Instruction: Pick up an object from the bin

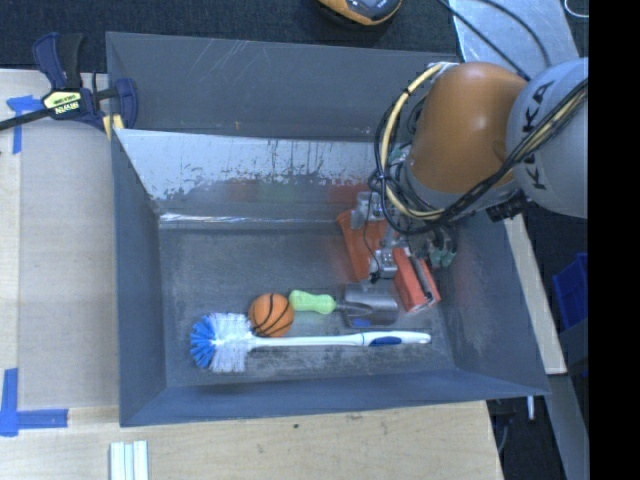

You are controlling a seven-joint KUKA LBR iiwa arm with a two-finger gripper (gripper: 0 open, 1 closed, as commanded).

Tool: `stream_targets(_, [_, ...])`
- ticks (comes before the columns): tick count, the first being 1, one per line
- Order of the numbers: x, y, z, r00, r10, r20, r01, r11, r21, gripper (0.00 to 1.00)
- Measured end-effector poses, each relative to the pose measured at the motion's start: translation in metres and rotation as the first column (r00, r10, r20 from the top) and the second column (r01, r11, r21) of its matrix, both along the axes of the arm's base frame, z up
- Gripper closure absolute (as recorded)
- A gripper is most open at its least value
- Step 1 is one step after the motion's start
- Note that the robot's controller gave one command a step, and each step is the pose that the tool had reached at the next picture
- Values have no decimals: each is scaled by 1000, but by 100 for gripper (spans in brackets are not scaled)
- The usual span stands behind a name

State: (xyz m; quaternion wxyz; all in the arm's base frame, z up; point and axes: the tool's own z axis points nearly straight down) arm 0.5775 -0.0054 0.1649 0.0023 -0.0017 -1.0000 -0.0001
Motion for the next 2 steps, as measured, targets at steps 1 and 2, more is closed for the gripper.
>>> stream_targets(1, [2, 0, 5, 1000, 0, 8, 0, 1000, 0, 0])
stream_targets(2, [-50, -4, -93, 997, -78, 2, 78, 997, 0, 0])
